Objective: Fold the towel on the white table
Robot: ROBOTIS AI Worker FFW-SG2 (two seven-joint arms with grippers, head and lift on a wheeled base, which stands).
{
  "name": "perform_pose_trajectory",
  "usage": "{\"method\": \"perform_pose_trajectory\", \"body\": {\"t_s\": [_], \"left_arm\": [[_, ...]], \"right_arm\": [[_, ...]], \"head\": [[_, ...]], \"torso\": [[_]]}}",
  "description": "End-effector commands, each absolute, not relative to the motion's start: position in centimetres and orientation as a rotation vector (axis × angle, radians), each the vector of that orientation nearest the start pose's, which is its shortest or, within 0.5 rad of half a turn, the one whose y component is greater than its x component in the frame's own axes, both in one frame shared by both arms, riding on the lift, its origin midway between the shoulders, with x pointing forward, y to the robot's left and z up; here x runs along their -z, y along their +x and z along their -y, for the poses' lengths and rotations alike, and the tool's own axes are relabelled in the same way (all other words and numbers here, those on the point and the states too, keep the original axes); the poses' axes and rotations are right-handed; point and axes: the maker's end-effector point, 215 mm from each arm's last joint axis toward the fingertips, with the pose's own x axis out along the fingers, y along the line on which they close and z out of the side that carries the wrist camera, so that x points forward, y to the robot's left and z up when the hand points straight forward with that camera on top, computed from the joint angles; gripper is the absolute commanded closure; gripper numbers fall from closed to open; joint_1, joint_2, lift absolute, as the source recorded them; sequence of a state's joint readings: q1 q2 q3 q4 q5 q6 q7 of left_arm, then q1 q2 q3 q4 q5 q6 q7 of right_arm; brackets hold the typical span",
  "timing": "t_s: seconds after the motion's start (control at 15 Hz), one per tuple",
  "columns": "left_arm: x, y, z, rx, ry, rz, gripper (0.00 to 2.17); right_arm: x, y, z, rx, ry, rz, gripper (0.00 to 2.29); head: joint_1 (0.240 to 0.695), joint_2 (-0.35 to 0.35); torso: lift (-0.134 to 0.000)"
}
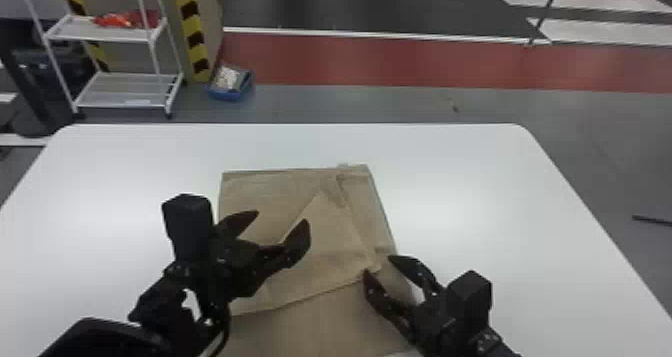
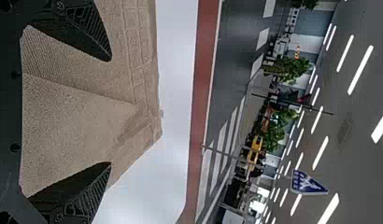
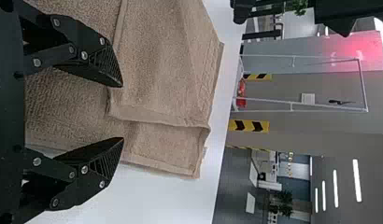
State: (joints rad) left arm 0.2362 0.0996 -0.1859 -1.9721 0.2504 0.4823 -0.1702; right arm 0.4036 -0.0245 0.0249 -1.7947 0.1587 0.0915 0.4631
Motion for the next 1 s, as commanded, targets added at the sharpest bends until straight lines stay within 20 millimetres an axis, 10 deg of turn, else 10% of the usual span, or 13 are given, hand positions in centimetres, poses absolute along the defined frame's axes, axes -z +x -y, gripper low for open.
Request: {"method": "perform_pose_trajectory", "body": {"t_s": [0.0, 0.47, 0.93], "left_arm": [[39.3, 48.2, -7.9, 0.436, -0.184, -0.34, 0.09], [39.4, 48.2, -8.4, 0.427, -0.182, -0.342, 0.09], [39.2, 48.4, -8.6, 0.423, -0.178, -0.337, 0.09]], "right_arm": [[46.9, 42.9, 11.4, -0.519, -0.101, -0.313, 0.59], [46.9, 43.1, 11.2, -0.522, -0.098, -0.323, 1.03], [42.5, 42.8, 13.1, -0.489, -0.101, -0.244, 1.2]], "head": [[0.695, -0.07], [0.695, -0.037], [0.695, -0.038]], "torso": [[-0.123], [-0.123], [-0.123]]}}
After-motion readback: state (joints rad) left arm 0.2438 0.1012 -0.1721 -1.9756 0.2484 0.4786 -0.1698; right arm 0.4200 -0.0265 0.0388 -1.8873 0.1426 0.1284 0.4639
